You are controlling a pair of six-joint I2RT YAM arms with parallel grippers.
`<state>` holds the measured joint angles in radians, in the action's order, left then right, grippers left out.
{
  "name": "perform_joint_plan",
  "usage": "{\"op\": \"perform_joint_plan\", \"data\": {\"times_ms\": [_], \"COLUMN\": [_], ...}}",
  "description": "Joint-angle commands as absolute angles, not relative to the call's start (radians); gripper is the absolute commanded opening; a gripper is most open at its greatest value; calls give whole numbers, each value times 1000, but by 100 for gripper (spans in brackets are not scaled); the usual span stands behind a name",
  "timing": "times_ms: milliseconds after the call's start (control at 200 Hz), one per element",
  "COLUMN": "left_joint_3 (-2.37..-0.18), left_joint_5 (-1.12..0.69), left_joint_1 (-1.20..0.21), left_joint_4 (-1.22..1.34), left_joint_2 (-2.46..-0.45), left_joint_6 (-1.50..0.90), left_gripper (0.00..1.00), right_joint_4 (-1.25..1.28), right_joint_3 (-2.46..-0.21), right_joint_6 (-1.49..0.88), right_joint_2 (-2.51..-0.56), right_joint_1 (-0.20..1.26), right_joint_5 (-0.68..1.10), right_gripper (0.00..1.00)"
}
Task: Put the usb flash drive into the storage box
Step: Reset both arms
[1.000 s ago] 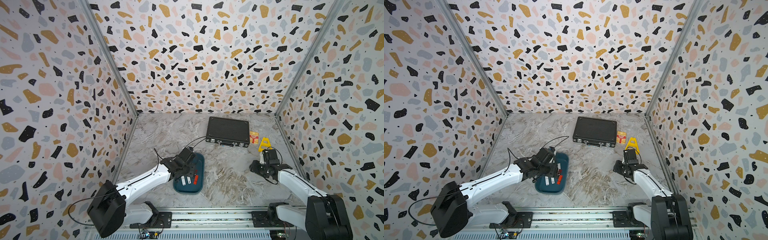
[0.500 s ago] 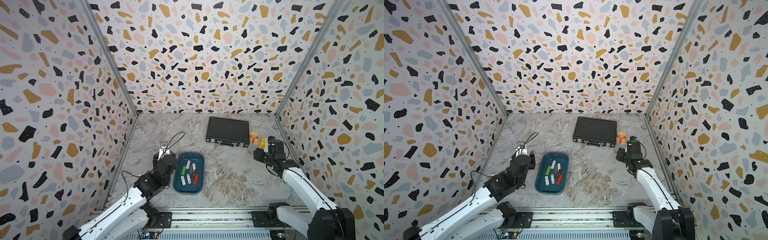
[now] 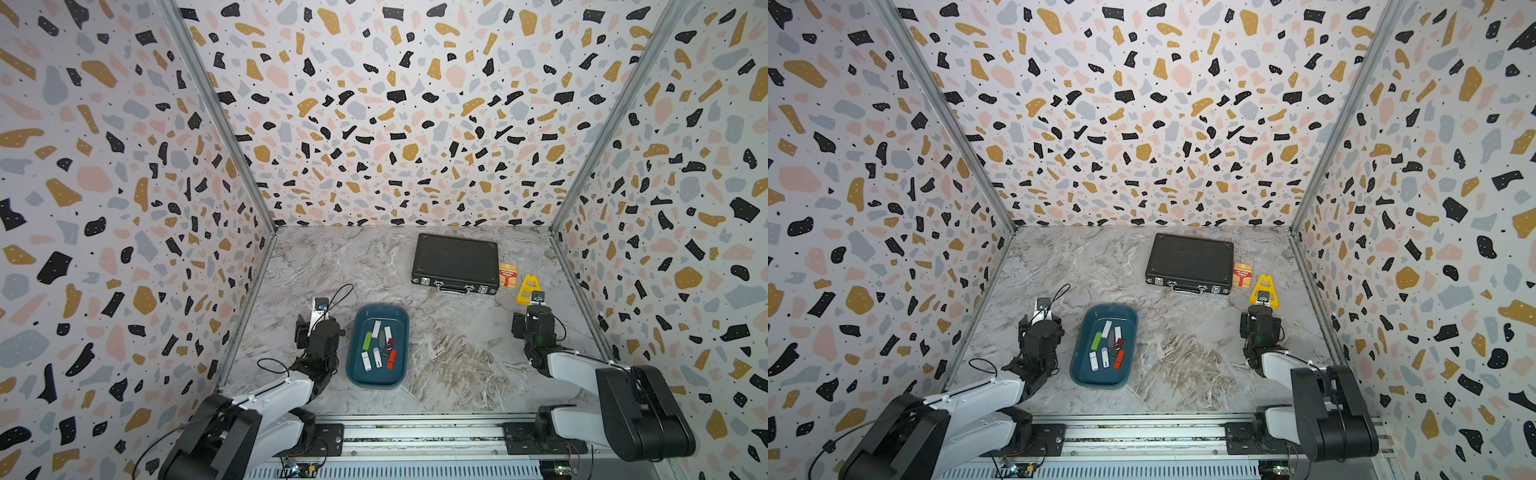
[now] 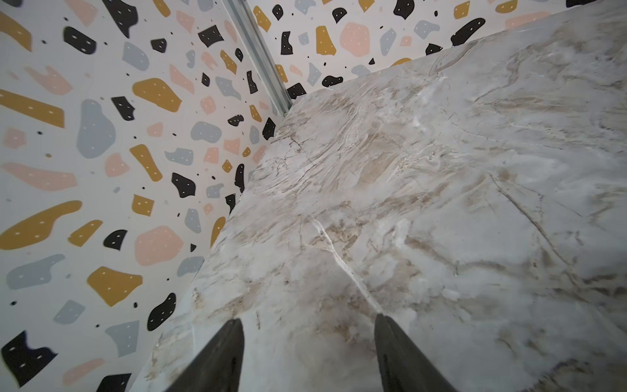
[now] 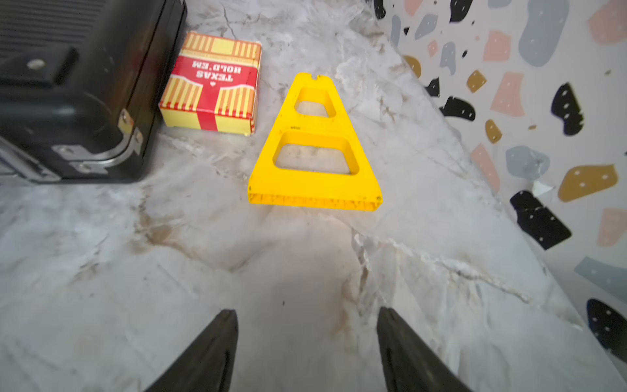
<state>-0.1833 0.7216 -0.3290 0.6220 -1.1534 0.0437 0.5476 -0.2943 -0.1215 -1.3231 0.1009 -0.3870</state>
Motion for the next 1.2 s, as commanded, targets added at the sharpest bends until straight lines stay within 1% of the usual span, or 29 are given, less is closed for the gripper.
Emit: {"op": "perform_joint_plan", "data": {"times_ms": [0, 25, 70, 90, 110, 175, 225, 230, 235, 245, 250, 255, 275, 300, 355, 405, 410, 420, 425, 445, 476, 526, 596, 656, 701, 786, 846, 906, 1196], "left_joint_3": [-226, -219, -226, -231, -240, -292, -277, -274, -272, -268, -267, -266, -271, -291, -321, -310, -309, -306, -305, -302, -306, -311, -313, -311, -311, -311, -311, -311, -314], "left_joint_5": [484, 444, 418, 413, 397, 348, 338, 333, 328, 319, 314, 309, 294, 276, 266, 264, 265, 266, 265, 264, 263, 262, 263, 263, 262, 263, 262, 264, 260], "left_joint_1": [-207, -175, -156, -155, -155, -155, -155, -155, -155, -155, -155, -155, -155, -155, -150, -146, -146, -146, -146, -146, -146, -146, -146, -146, -146, -146, -146, -146, -146], "left_joint_4": [866, 961, 1082, 1109, 1082, 820, 931, 948, 961, 980, 987, 991, 974, 909, 813, 862, 867, 877, 880, 888, 875, 848, 847, 856, 854, 854, 854, 854, 857], "left_joint_2": [-1267, -1337, -1451, -1481, -1474, -1381, -1425, -1430, -1435, -1445, -1447, -1449, -1449, -1435, -1410, -1424, -1426, -1429, -1430, -1430, -1428, -1420, -1420, -1423, -1422, -1424, -1423, -1423, -1430], "left_joint_6": [-13, -20, -4, 15, 18, -14, 17, 20, 21, 30, 33, 36, 41, 37, 23, 24, 24, 24, 24, 24, 25, 24, 23, 23, 24, 24, 24, 25, 25], "left_gripper": [65, 64, 62, 62, 62, 63, 64, 65, 69, 82, 90, 95, 99, 100, 100, 100, 100, 100, 100, 100, 100, 100, 100, 100, 100, 100, 100, 100, 100], "right_joint_4": [874, 923, 816, 823, 883, 1026, 1216, 1211, 1203, 1167, 1143, 1119, 1005, 939, 1047, 875, 866, 865, 871, 936, 999, 911, 949, 873, 902, 864, 913, 870, 897], "right_joint_3": [-306, -297, -316, -315, -299, -240, -215, -215, -215, -216, -218, -222, -244, -277, -287, -325, -328, -333, -332, -323, -306, -311, -325, -339, -344, -349, -342, -348, -345], "right_joint_6": [-69, -67, -81, -84, -78, -59, -38, -36, -36, -39, -41, -43, -55, -66, -27, -40, -42, -44, -43, -34, -25, -29, -21, -11, -2, -4, 0, -2, 0], "right_joint_2": [-1407, -1427, -1393, -1391, -1407, -1467, -1556, -1553, -1547, -1531, -1521, -1511, -1474, -1465, -1538, -1481, -1480, -1481, -1485, -1509, -1525, -1481, -1518, -1493, -1512, -1498, -1515, -1500, -1510], "right_joint_1": [59, 41, 34, 32, 29, 23, 22, 22, 23, 24, 24, 24, 23, 22, 23, 21, 21, 21, 22, 23, 22, 22, 23, 25, 25, 26, 26, 25, 26], "right_joint_5": [-403, -373, -339, -333, -324, -247, -256, -254, -250, -248, -247, -247, -249, -256, -204, -208, -209, -211, -211, -206, -193, -183, -170, -145, -134, -133, -131, -133, -133], "right_gripper": [70, 69, 68, 67, 66, 67, 66, 66, 66, 66, 66, 66, 66, 67, 67, 71, 76, 91, 96, 100, 100, 100, 100, 100, 100, 100, 100, 100, 100]}}
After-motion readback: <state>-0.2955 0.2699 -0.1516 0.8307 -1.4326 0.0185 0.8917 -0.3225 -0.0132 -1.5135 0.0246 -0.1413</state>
